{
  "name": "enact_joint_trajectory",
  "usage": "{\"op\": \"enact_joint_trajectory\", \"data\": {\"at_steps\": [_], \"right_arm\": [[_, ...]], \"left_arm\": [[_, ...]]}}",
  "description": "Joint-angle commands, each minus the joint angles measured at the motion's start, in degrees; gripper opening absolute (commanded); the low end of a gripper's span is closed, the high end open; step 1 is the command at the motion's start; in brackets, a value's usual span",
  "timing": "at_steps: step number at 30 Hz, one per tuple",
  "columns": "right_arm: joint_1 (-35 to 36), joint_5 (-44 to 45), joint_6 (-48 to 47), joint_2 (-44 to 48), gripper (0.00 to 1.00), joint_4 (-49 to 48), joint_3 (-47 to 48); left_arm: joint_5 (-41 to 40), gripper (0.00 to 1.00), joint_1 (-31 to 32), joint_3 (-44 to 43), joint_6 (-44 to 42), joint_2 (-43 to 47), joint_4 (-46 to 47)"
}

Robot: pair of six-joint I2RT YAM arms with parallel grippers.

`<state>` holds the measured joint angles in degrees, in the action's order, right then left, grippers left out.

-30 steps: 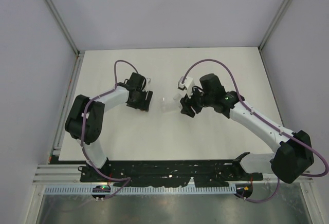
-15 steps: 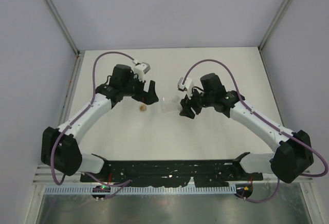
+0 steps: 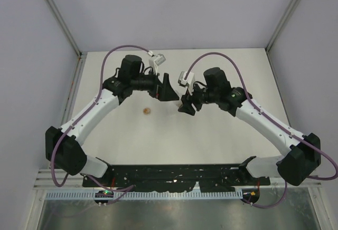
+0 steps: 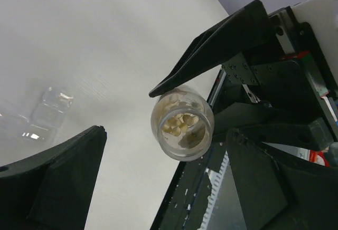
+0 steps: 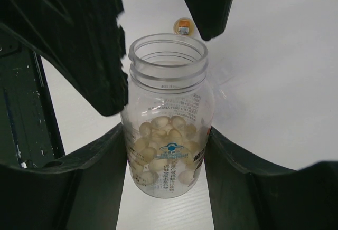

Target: Sort the pills into containers

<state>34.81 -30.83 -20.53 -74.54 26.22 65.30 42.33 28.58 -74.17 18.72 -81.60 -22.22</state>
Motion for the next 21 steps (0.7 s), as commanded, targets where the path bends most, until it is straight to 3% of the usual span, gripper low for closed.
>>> {"op": "enact_joint_trajectory", "data": {"at_steps": [1, 5, 10, 13, 15, 17, 21], "right_arm": [[0.88, -0.46, 0.76, 0.10, 0.08, -1.17, 2.90], [1.40, 0.15, 0.93, 0.36, 0.08, -1.26, 2.91], [1.67, 0.59, 1.28, 1.06, 0.08, -2.13, 2.64], [1.76, 1.21, 1.29, 1.42, 0.10, -2.40, 2.38], [1.84, 1.91, 1.20, 2.12, 0.13, -2.84, 2.20], [1.84, 2.88, 1.20, 2.73, 0.17, -3.36, 1.94], [1.84, 4.64, 1.46, 4.31, 0.31, -4.24, 1.94]], "left_arm": [[4.43, 0.99, 1.39, -2.38, 5.44, -2.15, 1.83], [3.91, 0.92, 2.71, -3.08, 5.98, -3.47, 1.65], [5.83, 0.67, 3.24, -2.82, 7.82, -4.88, 2.79], [7.68, 0.44, 3.24, -2.47, 8.52, -5.41, 3.93], [8.91, 0.18, 3.24, -2.03, 8.70, -5.41, 4.64], [9.61, 0.00, 3.24, -1.50, 8.88, -5.23, 5.34], [12.25, 0.00, 2.98, 1.13, 11.50, -3.92, 9.72]]}}
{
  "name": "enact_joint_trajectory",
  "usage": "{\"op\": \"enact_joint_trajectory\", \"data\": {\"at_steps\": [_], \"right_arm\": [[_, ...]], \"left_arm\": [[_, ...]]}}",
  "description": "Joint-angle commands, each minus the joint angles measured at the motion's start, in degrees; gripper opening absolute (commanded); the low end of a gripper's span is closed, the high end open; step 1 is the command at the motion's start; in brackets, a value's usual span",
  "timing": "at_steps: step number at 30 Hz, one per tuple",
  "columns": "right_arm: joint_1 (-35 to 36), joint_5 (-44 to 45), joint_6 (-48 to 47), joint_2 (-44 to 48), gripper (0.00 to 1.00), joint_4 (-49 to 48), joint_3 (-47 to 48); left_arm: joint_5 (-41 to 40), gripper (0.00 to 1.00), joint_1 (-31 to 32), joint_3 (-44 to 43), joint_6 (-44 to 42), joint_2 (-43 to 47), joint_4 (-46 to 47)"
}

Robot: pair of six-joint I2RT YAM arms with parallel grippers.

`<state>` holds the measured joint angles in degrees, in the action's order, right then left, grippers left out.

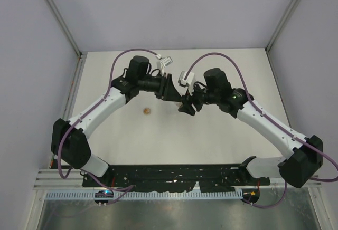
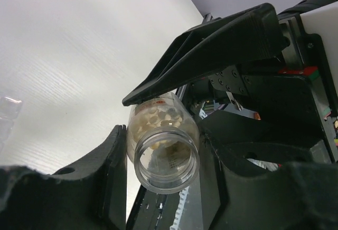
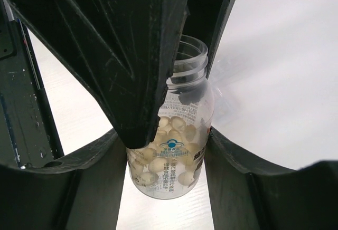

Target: Sort the pills into containers

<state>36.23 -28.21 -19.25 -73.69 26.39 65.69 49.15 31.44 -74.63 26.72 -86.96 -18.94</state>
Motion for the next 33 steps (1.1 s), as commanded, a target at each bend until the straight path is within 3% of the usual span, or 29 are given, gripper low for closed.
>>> {"op": "enact_joint_trajectory", "data": {"at_steps": [1, 3, 5, 12, 25, 33], "right_arm": [[0.34, 2.19, 0.43, 3.73, 0.38, -4.59, 1.63], [0.42, 2.19, 0.52, 4.43, 0.56, -4.68, 1.72], [0.42, 2.19, 0.79, 5.13, 0.64, -5.03, 1.63], [0.42, 2.37, 0.96, 6.98, 0.79, -6.35, 1.02], [0.34, 0.87, 1.58, 7.77, 0.85, -7.58, -1.62], [0.34, 0.70, 2.10, 7.68, 0.75, -8.55, -2.41]], "left_arm": [[6.13, 0.00, 0.02, 2.38, 4.65, 1.70, 8.46], [7.54, 0.00, -0.50, 4.22, 7.72, 2.67, 12.50], [8.94, 0.00, -1.29, 6.24, 10.44, 3.72, 16.55], [11.41, 0.00, -3.14, 11.34, 18.54, 6.01, 29.47], [12.11, 0.00, -4.72, 17.15, 29.09, 7.42, 44.34], [11.94, 0.00, -4.99, 18.20, 29.88, 8.03, 45.57]]}}
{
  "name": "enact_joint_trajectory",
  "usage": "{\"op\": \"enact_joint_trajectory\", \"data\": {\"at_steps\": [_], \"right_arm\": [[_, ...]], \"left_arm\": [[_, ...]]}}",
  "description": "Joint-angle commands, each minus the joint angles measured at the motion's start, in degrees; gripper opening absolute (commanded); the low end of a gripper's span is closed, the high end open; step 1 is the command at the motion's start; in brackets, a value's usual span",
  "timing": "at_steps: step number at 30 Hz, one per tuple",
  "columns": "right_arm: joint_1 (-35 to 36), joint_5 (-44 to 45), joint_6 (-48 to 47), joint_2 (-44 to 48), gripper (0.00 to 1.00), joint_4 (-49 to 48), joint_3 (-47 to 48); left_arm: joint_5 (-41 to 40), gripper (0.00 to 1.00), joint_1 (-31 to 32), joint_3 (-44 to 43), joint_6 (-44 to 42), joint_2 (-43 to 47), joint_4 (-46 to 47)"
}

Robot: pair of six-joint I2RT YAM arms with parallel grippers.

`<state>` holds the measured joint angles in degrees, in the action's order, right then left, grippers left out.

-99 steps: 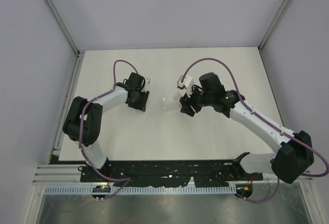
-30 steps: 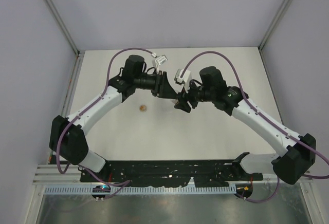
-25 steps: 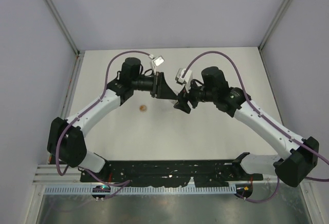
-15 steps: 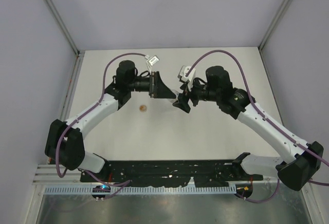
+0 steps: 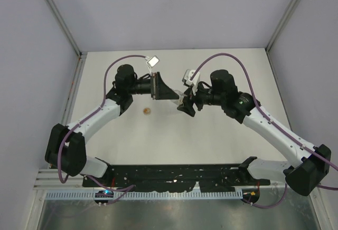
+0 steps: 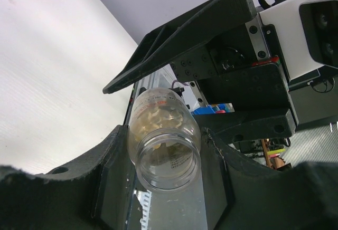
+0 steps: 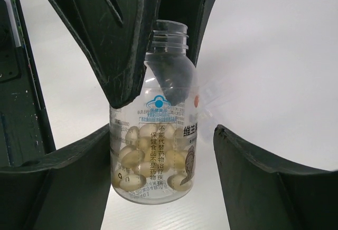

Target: Sort the pills into containers

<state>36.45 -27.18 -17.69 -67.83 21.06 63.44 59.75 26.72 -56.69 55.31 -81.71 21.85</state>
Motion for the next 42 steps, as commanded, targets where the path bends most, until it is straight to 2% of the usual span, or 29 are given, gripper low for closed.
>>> {"op": "enact_joint_trajectory", "data": {"at_steps": [1, 16, 22, 28, 36, 38, 40, 42], "right_arm": [[0.20, -0.42, 0.55, 1.91, 0.75, -3.22, -0.16], [0.12, -0.07, 0.73, 3.23, 0.79, -3.48, -0.77], [0.12, -0.24, 0.64, 3.41, 0.75, -3.48, -1.04], [0.12, -0.42, 0.82, 2.79, 0.54, -3.57, -0.95], [0.12, -0.16, 1.08, 2.79, 0.10, -3.66, -0.86], [0.12, -0.15, 1.08, 3.14, 0.05, -3.74, -1.12], [-0.15, -0.15, 1.08, 3.50, 0.06, -3.75, -1.39], [-0.32, -0.42, 1.08, 4.02, 0.05, -3.74, -1.83]], "left_arm": [[1.34, 0.00, -0.35, 0.26, 1.21, 2.87, 4.87], [0.90, 0.00, -0.70, 1.31, 1.64, 2.52, 5.31], [0.72, 0.00, -0.88, 1.40, 1.65, 2.43, 5.31], [0.63, 0.00, -0.97, 1.49, 2.17, 2.52, 5.66], [0.64, 0.00, -1.14, 1.75, 1.47, 2.26, 5.14], [0.55, 0.00, -1.41, 1.58, 0.24, 2.00, 4.00], [0.55, 0.13, -1.67, 1.32, -1.86, 1.91, 2.07], [0.20, 0.33, -1.93, 1.05, -4.23, 2.08, -0.04]]}}
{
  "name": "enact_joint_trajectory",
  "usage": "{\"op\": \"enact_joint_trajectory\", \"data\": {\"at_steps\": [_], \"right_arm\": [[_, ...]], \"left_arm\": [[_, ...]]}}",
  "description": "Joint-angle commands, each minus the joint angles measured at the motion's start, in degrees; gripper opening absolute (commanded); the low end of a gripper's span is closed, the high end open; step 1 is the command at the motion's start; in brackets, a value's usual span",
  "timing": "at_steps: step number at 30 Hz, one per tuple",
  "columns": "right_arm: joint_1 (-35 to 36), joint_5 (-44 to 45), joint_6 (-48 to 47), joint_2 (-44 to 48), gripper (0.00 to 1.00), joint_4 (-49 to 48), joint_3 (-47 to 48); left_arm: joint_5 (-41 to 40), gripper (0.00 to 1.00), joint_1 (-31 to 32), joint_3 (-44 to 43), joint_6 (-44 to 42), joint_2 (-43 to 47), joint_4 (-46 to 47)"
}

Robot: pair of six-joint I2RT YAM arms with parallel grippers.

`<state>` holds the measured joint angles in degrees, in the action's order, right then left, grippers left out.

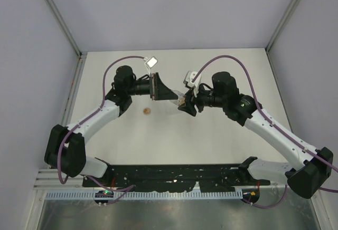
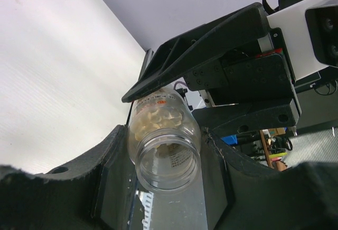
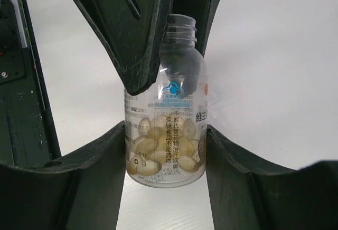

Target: Sort the pills into containers

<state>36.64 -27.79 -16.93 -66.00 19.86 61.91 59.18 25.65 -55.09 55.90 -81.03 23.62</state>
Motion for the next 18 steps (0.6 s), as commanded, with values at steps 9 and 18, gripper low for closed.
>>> {"op": "enact_joint_trajectory", "data": {"at_steps": [9, 18], "right_arm": [[-2.19, -1.30, 0.76, 4.65, 0.05, -3.07, -3.90], [-4.65, -3.14, 0.76, 6.67, 0.06, -4.39, -9.96]], "left_arm": [[1.73, 1.00, -4.02, -6.16, -15.37, 0.88, -14.37], [-7.46, 0.98, -8.25, -14.50, -36.26, -5.60, -38.25]]}}
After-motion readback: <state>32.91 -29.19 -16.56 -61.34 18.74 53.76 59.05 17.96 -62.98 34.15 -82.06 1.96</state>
